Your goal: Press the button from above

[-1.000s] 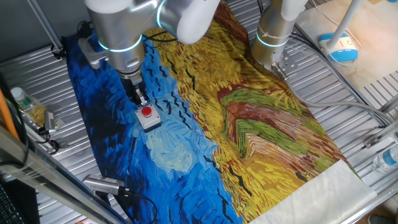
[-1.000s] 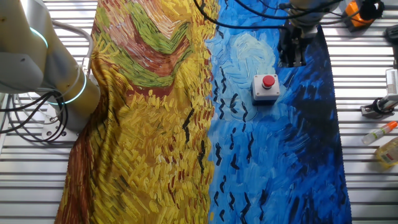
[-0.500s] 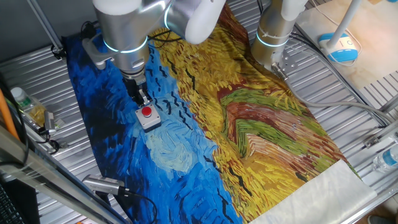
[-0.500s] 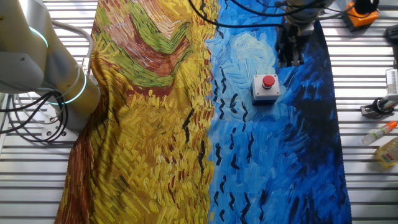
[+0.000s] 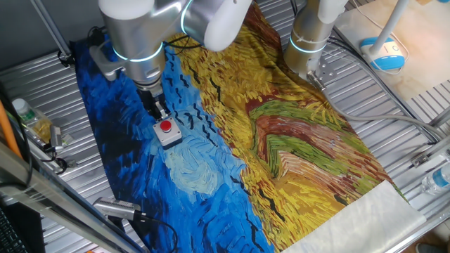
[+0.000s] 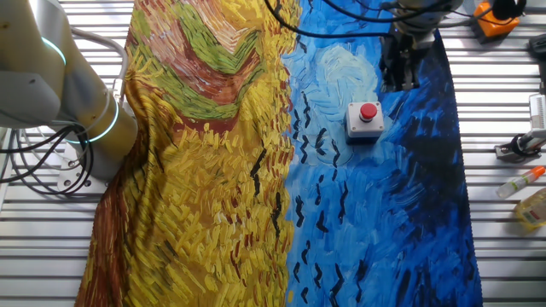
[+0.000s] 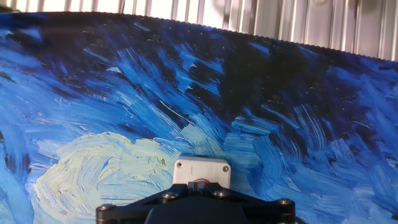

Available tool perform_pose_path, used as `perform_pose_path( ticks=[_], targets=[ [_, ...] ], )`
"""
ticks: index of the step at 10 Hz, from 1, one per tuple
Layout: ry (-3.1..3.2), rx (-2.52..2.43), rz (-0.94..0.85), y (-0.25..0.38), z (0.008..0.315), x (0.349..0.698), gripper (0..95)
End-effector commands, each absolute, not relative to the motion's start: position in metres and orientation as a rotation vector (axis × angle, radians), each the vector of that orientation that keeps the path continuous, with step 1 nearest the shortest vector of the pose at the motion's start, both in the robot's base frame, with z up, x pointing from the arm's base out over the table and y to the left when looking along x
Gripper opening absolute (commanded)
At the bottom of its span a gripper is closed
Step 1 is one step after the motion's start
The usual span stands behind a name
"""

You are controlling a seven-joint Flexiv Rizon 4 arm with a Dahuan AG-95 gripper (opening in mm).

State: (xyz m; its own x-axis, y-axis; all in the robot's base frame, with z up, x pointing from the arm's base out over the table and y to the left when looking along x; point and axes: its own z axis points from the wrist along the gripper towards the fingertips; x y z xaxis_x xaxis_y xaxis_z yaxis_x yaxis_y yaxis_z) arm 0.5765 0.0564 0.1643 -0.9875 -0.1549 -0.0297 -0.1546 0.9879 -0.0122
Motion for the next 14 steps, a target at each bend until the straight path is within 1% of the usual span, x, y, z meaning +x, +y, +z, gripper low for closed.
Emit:
perform_pose_path(
  ticks=[1,6,14],
  targets=[
    [3.121,-0.246,-0.017,0.0566,0.1640,0.5776,0.0],
    [3.159,-0.341,0.014,0.0566,0.1640,0.5776,0.0],
    [3.188,-0.325,0.027,0.0568,0.1637,0.5779,0.0]
  ],
)
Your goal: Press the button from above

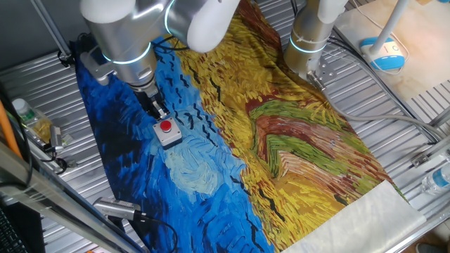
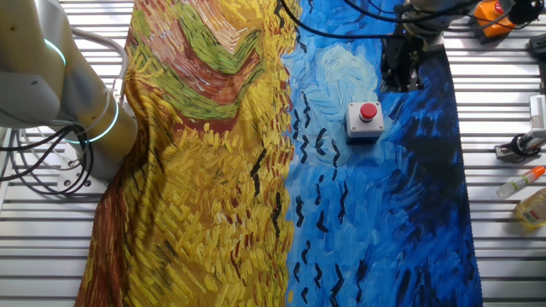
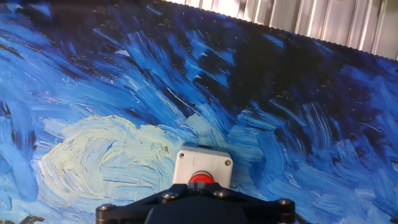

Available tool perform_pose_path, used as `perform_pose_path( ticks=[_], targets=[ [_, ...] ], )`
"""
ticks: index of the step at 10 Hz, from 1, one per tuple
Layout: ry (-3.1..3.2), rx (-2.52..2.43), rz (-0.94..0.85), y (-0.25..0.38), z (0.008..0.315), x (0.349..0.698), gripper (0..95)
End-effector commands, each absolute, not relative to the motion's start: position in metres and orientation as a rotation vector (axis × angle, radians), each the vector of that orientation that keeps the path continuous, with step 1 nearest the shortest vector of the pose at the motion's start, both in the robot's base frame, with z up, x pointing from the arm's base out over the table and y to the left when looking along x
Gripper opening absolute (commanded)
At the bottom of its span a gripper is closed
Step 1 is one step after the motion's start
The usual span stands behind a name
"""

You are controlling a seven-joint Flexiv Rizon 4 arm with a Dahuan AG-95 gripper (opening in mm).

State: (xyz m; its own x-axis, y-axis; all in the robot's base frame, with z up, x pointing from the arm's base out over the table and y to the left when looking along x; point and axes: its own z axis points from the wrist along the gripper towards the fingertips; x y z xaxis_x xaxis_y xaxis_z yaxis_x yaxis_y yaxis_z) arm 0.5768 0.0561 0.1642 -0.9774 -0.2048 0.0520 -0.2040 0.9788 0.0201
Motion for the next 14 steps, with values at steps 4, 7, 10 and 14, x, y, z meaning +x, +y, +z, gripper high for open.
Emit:
perform_pose_path(
  ticks=[4,7,10,14],
  targets=[
    [-3.046,0.324,-0.038,0.054,0.157,0.580,0.0],
    [-3.041,0.324,-0.042,0.050,0.150,0.579,0.0],
    [-3.041,0.338,-0.056,0.044,0.139,0.578,0.0],
    [-3.054,0.320,-0.089,0.049,0.121,0.577,0.0]
  ],
)
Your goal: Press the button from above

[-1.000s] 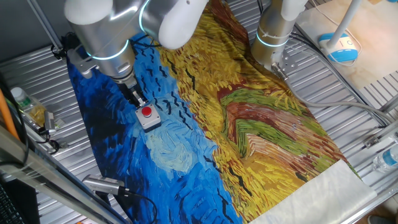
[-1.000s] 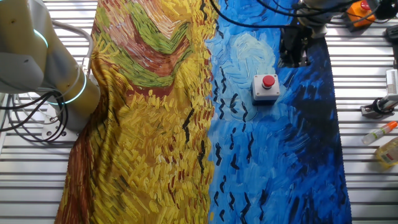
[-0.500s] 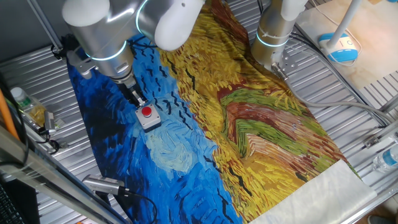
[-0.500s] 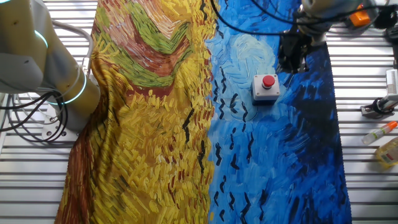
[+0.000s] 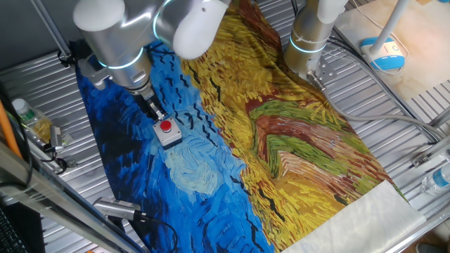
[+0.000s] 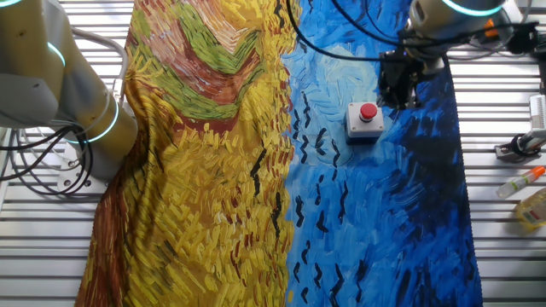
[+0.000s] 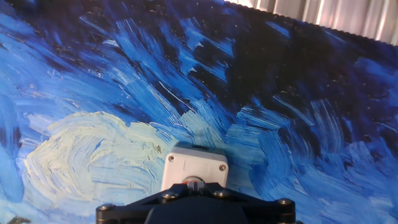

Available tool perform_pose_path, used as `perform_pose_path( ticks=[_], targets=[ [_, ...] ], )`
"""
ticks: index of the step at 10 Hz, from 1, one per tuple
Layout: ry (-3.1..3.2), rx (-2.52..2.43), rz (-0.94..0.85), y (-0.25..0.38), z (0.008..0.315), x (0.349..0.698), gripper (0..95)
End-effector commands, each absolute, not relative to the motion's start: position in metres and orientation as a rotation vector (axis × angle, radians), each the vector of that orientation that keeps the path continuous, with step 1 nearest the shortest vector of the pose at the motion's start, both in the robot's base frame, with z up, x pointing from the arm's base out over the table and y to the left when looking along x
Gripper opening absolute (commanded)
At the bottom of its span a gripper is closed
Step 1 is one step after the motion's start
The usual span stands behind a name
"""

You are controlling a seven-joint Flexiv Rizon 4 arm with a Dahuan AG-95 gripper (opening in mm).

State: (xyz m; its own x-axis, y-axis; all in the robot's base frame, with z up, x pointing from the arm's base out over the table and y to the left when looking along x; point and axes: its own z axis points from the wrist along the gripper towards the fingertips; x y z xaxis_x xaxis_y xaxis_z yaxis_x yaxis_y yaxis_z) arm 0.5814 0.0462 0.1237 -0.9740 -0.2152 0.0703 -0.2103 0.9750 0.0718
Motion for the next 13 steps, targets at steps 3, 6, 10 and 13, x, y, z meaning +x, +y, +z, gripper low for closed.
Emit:
perform_pose_path(
  ticks=[3,6,10,13],
  targets=[
    [-3.060,0.320,-0.089,0.053,0.115,0.572,0.0],
    [-3.068,0.318,-0.086,0.052,0.113,0.571,0.0],
    [-3.064,0.322,-0.088,0.051,0.111,0.572,0.0],
    [-3.070,0.321,-0.087,0.051,0.108,0.566,0.0]
  ],
)
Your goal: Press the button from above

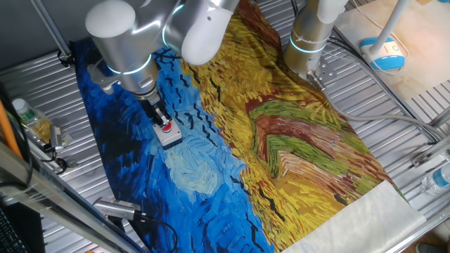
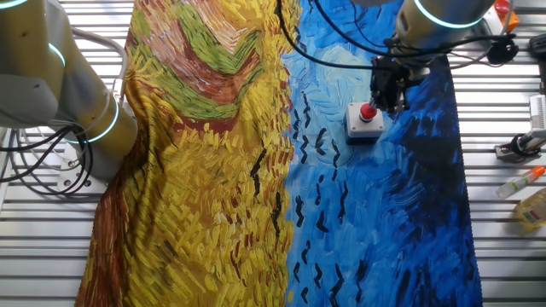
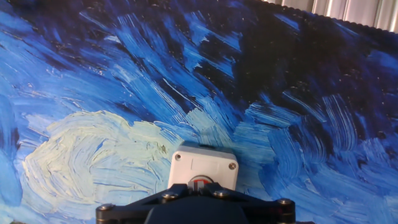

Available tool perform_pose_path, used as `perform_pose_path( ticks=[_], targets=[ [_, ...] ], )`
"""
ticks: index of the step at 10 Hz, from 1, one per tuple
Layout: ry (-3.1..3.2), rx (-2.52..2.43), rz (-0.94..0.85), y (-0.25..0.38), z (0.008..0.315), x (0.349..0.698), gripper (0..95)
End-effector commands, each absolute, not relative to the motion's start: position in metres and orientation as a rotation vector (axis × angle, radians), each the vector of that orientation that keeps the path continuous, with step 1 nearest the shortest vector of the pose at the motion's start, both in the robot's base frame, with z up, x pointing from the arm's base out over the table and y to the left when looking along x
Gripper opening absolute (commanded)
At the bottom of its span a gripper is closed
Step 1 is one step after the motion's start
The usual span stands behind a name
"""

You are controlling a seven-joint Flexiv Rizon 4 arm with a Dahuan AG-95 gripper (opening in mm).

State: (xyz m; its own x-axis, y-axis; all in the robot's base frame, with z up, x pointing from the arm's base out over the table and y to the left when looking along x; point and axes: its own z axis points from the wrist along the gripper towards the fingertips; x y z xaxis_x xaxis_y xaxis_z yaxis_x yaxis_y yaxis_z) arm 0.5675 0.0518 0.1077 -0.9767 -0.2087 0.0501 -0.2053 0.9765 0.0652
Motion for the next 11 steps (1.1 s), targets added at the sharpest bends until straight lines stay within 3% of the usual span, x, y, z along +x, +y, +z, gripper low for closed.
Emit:
perform_pose_path(
  ticks=[1,11],
  targets=[
    [-3.069,0.321,-0.086,0.051,0.108,0.565,0.0],
    [-3.073,0.329,-0.093,0.051,0.095,0.568,0.0]
  ],
)
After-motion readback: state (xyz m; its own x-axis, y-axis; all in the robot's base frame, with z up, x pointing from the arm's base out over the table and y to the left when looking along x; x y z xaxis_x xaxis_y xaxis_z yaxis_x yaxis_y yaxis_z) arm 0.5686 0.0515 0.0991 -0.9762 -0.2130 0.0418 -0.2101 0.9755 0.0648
